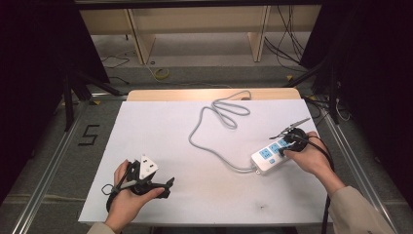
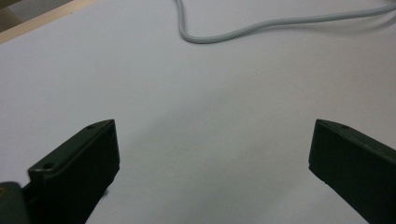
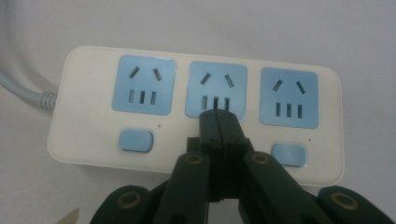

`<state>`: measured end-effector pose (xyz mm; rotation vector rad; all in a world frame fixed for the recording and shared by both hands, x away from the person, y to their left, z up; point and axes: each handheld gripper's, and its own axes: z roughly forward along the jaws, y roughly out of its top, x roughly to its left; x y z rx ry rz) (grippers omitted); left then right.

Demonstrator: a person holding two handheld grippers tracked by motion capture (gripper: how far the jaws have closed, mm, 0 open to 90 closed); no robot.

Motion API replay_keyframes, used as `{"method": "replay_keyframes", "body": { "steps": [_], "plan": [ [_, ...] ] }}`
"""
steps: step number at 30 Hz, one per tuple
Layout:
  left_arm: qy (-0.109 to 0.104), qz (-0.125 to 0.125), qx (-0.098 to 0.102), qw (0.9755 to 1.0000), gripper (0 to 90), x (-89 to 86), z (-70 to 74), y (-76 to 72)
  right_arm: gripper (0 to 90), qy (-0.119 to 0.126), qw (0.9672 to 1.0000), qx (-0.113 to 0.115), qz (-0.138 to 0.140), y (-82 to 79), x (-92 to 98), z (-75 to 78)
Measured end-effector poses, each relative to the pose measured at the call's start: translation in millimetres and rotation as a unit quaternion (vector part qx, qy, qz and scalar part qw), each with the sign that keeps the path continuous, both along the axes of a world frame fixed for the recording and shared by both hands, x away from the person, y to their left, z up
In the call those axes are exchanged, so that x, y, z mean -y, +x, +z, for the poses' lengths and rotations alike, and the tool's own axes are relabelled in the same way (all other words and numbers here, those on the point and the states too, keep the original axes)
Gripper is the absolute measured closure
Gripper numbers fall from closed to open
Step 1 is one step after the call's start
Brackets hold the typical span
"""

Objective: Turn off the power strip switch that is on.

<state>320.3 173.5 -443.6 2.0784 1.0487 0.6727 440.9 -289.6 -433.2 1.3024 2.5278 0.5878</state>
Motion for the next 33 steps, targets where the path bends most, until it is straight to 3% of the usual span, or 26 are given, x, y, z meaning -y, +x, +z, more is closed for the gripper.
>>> {"method": "replay_keyframes", "body": {
  "steps": [33],
  "plan": [
    [0.001, -0.001, -0.001, 1.0000, 1.5, 1.3, -0.7, 0.0, 90.0, -0.011, 0.9997, -0.019, -0.004, 3.8, -2.6, 1.3]
  ]
}}
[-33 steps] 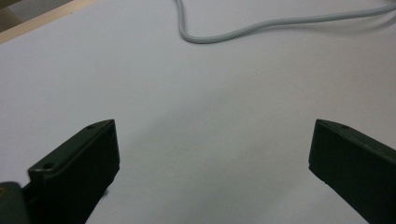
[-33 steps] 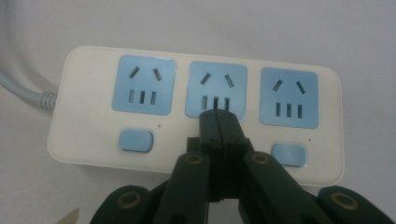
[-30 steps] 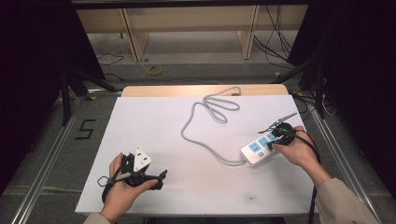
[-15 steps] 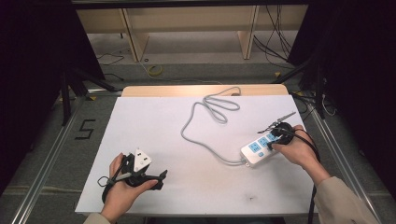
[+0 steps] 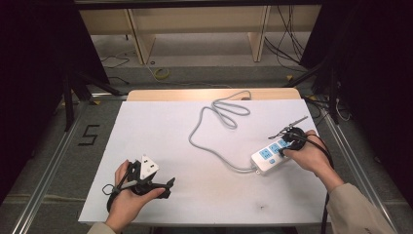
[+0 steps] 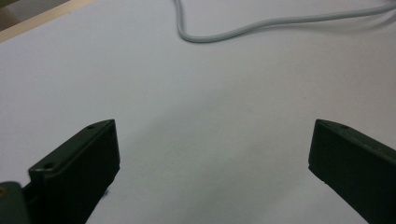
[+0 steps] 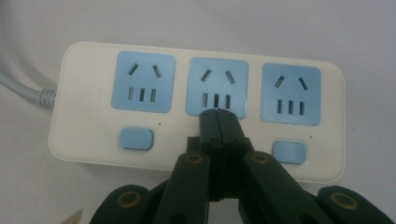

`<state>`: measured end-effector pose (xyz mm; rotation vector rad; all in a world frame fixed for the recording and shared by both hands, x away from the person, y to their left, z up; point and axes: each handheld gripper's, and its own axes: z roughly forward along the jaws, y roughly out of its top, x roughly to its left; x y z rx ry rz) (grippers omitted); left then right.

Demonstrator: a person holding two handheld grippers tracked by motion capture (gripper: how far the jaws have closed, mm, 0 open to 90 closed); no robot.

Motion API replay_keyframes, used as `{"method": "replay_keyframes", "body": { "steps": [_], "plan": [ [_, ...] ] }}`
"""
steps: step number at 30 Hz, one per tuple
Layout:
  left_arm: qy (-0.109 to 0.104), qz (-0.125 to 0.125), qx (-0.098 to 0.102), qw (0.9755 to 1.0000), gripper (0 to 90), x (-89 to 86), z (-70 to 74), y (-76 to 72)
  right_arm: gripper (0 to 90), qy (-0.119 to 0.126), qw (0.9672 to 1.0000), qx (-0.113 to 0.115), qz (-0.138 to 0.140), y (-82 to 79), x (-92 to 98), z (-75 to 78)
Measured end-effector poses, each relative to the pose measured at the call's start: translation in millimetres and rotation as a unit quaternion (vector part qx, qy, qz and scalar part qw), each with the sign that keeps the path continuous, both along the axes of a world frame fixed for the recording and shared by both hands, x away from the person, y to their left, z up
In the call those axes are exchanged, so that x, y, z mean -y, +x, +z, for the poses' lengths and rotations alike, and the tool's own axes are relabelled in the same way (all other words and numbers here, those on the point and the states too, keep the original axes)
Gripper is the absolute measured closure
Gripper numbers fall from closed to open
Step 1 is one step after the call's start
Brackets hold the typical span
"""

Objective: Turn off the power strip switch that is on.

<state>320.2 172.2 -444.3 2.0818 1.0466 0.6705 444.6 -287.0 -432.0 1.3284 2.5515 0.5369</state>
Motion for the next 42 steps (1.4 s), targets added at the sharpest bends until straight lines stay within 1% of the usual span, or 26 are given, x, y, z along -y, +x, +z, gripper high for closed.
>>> {"method": "replay_keyframes", "body": {
  "steps": [8, 30, 34, 42],
  "plan": [
    [0.000, -0.001, 0.000, 1.0000, 1.5, 0.2, 0.0, -0.1, 90.0, -0.004, 1.0000, -0.003, 0.005, 0.5, -0.2, 0.4],
    [0.001, -0.001, 0.000, 1.0000, 1.5, 0.6, 0.0, -0.1, 90.0, -0.012, 0.9999, -0.004, 0.003, 0.6, -2.8, 0.4],
    [0.002, -0.002, -0.001, 1.0000, 1.5, 0.7, 0.1, -0.1, 90.0, -0.018, 0.9998, -0.003, 0.003, 0.5, -3.6, 0.4],
    [0.002, -0.002, -0.001, 1.0000, 1.5, 0.9, 0.0, -0.1, 90.0, -0.013, 0.9999, -0.007, 0.002, 0.8, -3.1, 0.4]
  ]
}}
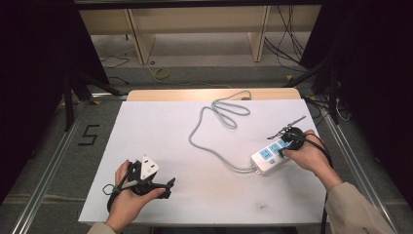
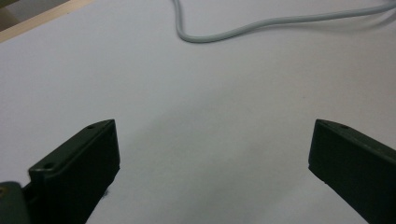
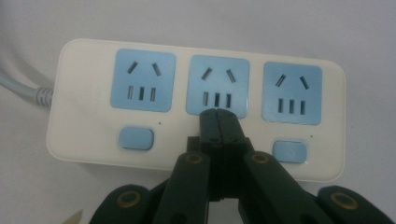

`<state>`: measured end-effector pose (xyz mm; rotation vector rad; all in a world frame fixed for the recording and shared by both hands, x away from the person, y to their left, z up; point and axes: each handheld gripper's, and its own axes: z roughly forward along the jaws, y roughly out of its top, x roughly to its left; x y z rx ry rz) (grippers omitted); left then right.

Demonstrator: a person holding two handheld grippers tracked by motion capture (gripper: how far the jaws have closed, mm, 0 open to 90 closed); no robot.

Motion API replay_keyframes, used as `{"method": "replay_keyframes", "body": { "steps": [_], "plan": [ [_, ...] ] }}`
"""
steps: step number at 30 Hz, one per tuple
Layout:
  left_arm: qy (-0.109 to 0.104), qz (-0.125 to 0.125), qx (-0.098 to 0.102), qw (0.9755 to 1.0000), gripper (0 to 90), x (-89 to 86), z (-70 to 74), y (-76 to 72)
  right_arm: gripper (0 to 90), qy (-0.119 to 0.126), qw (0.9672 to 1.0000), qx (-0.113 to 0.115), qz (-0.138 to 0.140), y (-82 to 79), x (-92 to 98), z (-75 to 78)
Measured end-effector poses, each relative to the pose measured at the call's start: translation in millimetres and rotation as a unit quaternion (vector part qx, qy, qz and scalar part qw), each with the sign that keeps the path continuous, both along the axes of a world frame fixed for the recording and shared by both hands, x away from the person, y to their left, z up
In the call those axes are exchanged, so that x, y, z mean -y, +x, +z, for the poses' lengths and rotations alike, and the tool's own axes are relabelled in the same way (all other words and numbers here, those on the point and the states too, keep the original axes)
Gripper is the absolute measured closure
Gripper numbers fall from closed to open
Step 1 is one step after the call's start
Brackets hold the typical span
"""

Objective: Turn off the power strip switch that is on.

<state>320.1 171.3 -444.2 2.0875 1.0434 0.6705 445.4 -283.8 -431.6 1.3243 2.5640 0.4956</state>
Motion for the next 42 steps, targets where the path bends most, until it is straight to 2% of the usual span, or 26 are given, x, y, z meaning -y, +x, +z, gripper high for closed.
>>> {"method": "replay_keyframes", "body": {
  "steps": [42],
  "plan": [
    [0.000, -0.001, 0.001, 1.0000, 1.5, 0.6, -0.1, -0.3, 90.0, 0.002, 1.0000, -0.001, 0.001, 0.0, 1.3, -0.9]
  ]
}}
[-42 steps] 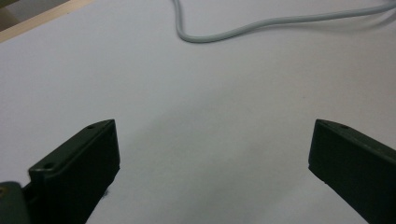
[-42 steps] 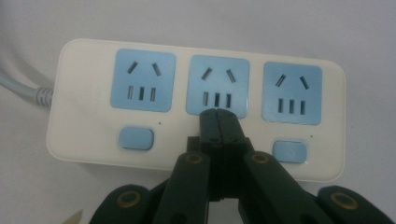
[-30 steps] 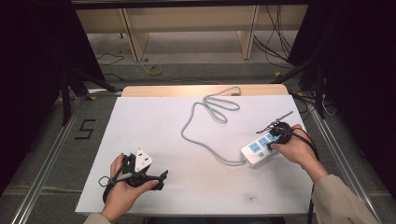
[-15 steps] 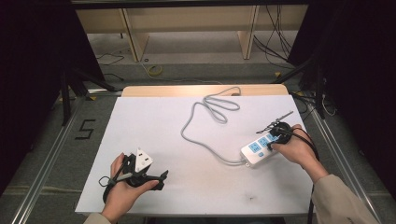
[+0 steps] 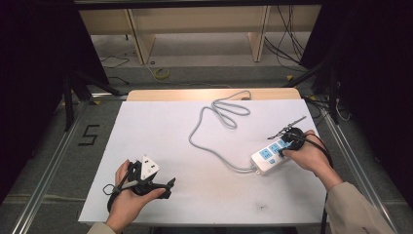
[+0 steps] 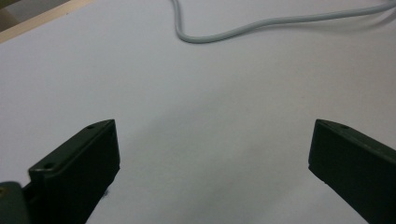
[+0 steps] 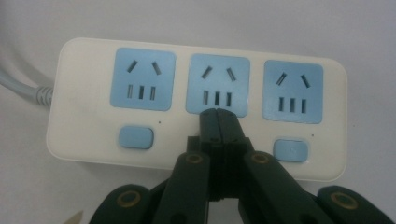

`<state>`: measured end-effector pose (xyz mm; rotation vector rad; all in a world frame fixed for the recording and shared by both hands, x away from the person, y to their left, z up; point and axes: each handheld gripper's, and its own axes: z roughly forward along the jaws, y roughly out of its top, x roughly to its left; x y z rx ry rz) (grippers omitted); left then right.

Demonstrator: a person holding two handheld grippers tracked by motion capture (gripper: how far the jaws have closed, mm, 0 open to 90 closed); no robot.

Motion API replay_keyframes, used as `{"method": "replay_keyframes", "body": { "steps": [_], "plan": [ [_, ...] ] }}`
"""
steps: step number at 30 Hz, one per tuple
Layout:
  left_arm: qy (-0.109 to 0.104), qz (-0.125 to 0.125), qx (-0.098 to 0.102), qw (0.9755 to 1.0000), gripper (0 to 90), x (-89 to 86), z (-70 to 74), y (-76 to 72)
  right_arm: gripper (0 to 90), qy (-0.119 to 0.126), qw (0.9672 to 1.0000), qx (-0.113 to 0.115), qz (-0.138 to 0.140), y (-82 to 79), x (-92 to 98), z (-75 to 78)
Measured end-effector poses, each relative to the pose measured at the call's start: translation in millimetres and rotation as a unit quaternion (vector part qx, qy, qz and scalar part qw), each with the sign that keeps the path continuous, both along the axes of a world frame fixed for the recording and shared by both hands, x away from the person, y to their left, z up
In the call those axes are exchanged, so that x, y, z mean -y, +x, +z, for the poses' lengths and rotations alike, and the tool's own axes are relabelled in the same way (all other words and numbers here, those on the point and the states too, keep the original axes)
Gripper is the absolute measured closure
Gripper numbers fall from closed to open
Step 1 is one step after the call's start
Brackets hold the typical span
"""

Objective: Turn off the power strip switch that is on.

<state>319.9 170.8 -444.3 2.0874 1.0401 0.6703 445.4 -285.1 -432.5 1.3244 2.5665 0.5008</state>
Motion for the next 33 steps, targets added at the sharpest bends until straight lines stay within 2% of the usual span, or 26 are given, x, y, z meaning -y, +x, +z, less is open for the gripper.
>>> {"method": "replay_keyframes", "body": {
  "steps": [33],
  "plan": [
    [0.001, -0.002, 0.001, 1.0000, 1.5, 0.8, -0.2, 0.2, 90.0, 0.005, 1.0000, 0.001, 0.000, -0.1, 1.4, 0.4]
  ]
}}
